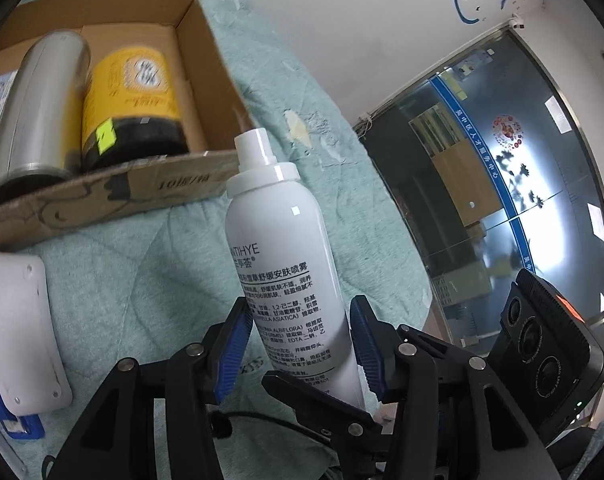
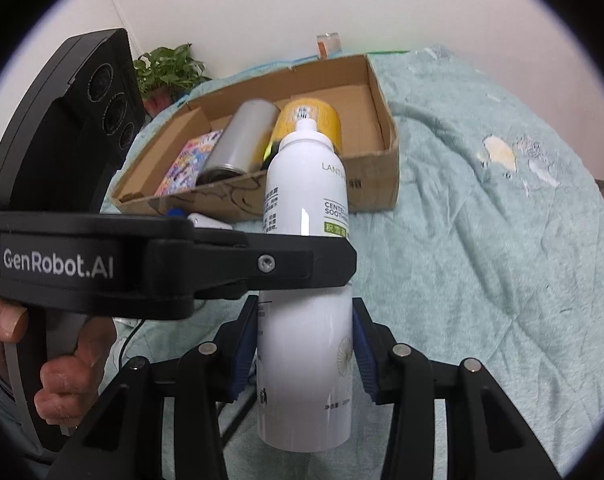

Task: Organize rigid objects
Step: 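Lift the spray bottle into the box beside the jar and open both grippers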

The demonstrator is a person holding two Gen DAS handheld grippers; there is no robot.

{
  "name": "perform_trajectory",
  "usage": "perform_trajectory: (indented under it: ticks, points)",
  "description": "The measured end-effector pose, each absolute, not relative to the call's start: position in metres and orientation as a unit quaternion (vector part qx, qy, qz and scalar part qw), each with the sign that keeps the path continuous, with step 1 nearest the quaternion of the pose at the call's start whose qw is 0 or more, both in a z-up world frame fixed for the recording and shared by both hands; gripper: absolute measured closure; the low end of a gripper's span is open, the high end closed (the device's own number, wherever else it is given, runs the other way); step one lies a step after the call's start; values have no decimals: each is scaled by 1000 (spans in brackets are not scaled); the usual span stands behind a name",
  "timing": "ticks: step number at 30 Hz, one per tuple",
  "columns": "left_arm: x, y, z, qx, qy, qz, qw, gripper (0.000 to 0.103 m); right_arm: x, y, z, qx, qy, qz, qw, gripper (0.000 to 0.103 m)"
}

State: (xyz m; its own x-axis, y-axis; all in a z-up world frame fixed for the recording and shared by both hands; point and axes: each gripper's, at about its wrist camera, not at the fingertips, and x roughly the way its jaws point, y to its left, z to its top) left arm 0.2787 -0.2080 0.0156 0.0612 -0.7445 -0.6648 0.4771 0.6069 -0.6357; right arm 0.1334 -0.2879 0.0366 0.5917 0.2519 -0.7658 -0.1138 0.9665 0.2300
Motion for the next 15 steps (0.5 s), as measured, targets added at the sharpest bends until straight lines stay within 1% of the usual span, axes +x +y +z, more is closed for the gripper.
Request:
perform_trajectory:
  ticks: [4, 10, 15]
  points:
    - [288, -209, 47, -119, 517, -441, 724, 56, 142, -298, 60, 74, 420, 110, 898, 60]
    - [315, -209, 111, -102, 475, -459, 744, 56, 174, -304, 102, 78, 388, 127, 909, 60]
    - [337, -208, 150, -81, 456, -460, 758, 55, 201, -302, 123, 70, 380, 143, 911, 60]
